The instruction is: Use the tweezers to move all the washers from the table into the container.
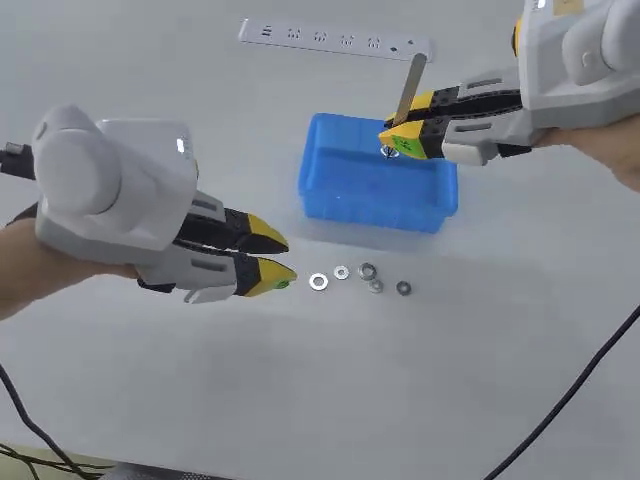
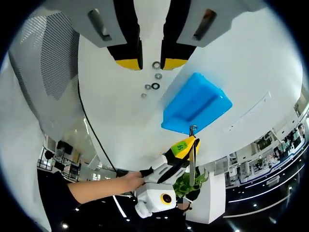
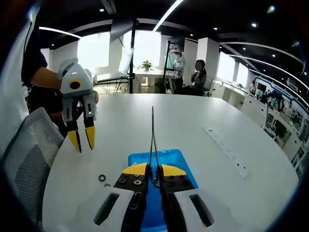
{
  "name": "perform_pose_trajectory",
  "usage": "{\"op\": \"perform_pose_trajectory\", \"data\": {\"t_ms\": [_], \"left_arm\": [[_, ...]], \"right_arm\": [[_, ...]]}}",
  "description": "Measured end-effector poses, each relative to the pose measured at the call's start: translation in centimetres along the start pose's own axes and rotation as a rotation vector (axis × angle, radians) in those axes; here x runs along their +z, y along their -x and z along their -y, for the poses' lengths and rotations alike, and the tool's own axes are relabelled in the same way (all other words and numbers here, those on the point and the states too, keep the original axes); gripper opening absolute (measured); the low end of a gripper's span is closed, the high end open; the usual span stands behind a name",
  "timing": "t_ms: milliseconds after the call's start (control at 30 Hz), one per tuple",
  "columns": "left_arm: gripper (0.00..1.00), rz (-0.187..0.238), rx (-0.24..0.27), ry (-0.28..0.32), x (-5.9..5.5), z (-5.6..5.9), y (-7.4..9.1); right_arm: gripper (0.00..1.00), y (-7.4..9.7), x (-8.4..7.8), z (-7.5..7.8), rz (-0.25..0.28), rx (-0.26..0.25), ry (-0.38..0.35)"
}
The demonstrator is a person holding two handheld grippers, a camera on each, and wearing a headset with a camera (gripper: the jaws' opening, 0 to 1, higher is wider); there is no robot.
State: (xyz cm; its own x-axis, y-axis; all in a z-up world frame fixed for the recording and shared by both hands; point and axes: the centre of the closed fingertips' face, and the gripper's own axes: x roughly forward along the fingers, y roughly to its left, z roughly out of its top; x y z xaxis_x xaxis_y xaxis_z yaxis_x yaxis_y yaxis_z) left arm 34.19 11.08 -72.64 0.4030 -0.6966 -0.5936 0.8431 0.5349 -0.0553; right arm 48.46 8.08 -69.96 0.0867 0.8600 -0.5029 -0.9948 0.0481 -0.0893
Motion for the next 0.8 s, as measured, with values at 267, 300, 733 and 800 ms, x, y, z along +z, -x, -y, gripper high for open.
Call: {"op": "perform_pose_trajectory", "data": {"t_ms": [267,300,733,800], "left_arm": [[0.19,0.010,0.013,0.028,-0.1,0.1,0.1],[0.19,0.004,0.012,0.027,-0.3,0.3,0.0],[0.19,-0.022,-0.023,0.052,-1.2,1.8,-1.0],[0.19,-0.034,-0.016,0.058,-1.5,1.6,-0.9]], "right_arm": [[0.09,-1.6,-2.1,1.0,-0.016,0.011,-0.037],[0.09,-1.7,-2.2,0.8,-0.022,0.011,-0.035],[0.09,-3.5,-4.8,0.0,-0.048,0.036,-0.033],[0.09,-3.6,-5.2,0.1,-0.052,0.037,-0.036]]}}
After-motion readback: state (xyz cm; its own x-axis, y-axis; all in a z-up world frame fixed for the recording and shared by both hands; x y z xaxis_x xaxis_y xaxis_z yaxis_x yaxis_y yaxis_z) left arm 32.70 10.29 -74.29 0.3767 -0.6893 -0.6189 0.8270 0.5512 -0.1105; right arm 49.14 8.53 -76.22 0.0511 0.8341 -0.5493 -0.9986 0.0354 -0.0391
